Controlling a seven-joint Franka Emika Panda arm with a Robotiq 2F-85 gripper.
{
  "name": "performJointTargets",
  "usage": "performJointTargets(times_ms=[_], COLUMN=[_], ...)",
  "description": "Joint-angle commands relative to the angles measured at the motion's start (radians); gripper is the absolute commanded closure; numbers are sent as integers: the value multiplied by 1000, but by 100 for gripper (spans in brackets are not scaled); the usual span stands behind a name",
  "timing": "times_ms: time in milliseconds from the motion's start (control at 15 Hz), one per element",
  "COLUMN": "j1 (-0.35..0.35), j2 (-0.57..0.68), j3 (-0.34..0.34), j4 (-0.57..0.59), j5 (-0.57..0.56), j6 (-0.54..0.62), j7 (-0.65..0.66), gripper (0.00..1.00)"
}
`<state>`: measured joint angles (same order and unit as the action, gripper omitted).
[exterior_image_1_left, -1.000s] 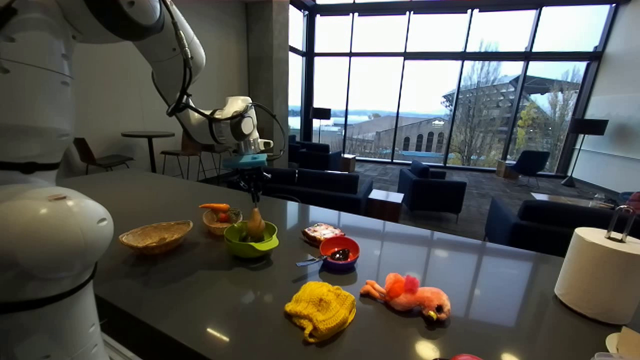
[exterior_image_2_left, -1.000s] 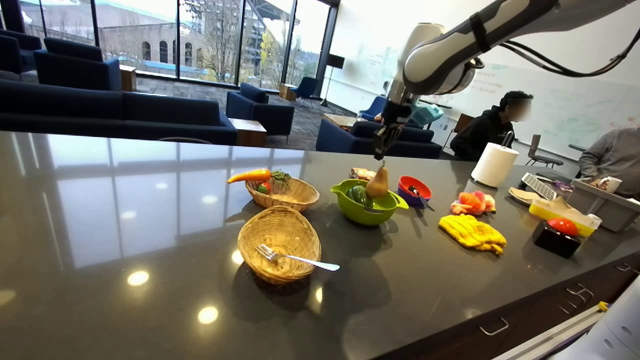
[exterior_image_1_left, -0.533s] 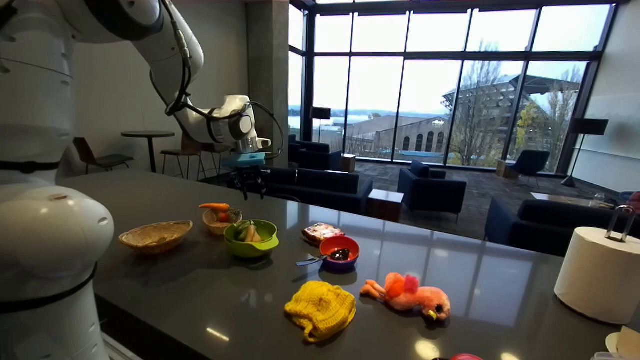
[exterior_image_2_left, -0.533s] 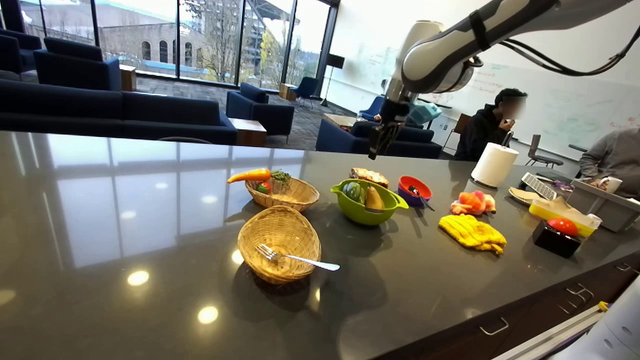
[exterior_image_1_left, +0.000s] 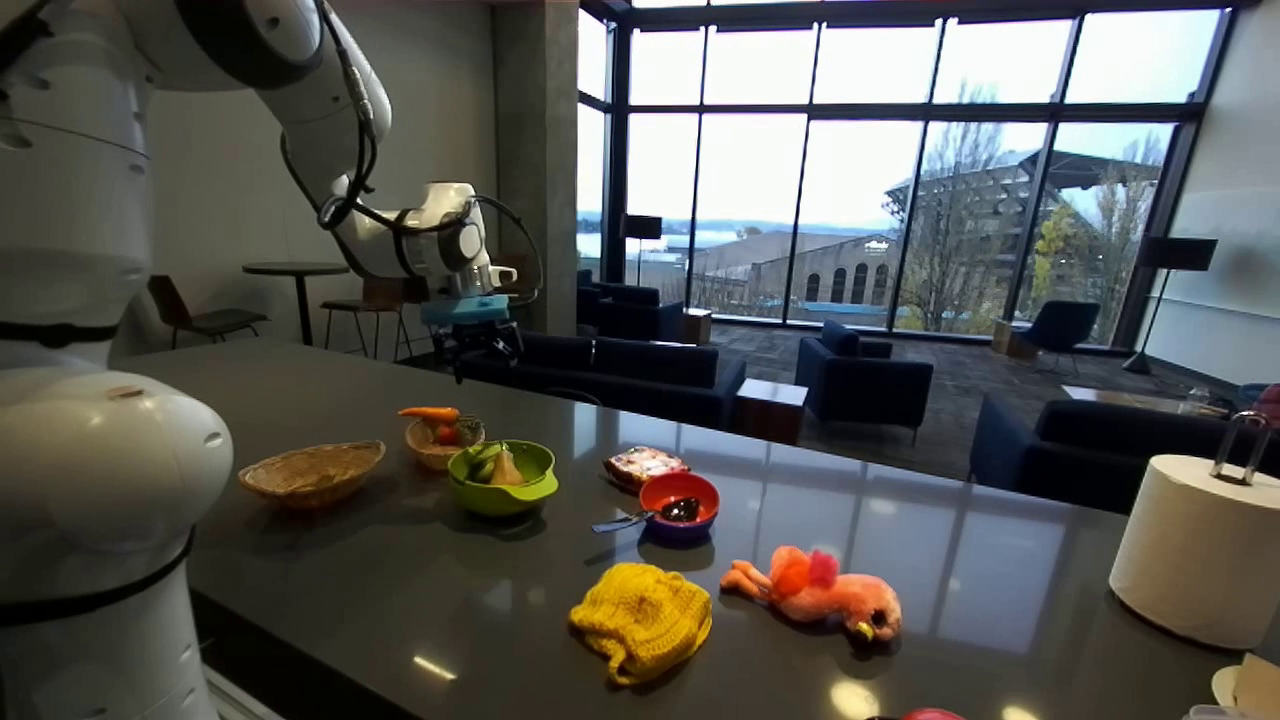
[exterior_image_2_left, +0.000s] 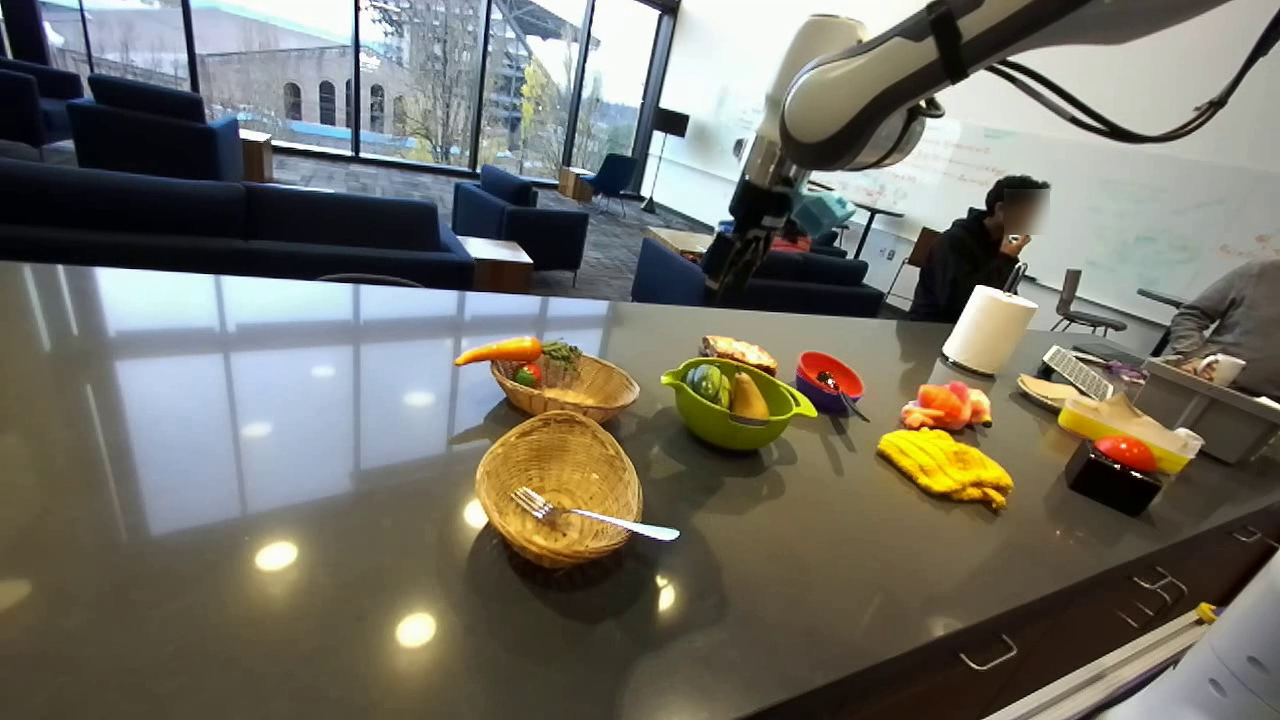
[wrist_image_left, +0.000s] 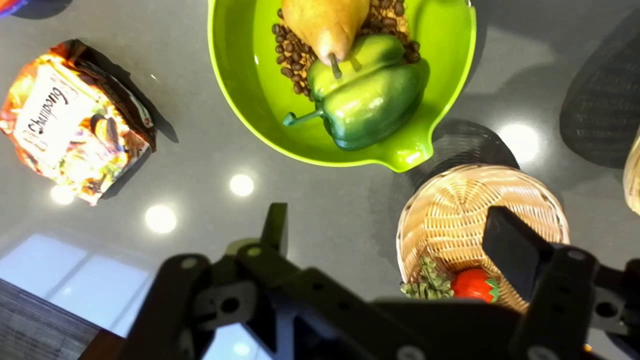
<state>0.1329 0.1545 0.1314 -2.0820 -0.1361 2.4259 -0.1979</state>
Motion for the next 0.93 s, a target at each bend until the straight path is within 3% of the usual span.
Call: performJointTargets(times_ms=[0,867], j1=[18,95], j2=[42,269], j3=[16,56], j4=[66,327], j5=[-2,-19], j6=[-27,-99], j7=[5,-21], gripper=[0,0])
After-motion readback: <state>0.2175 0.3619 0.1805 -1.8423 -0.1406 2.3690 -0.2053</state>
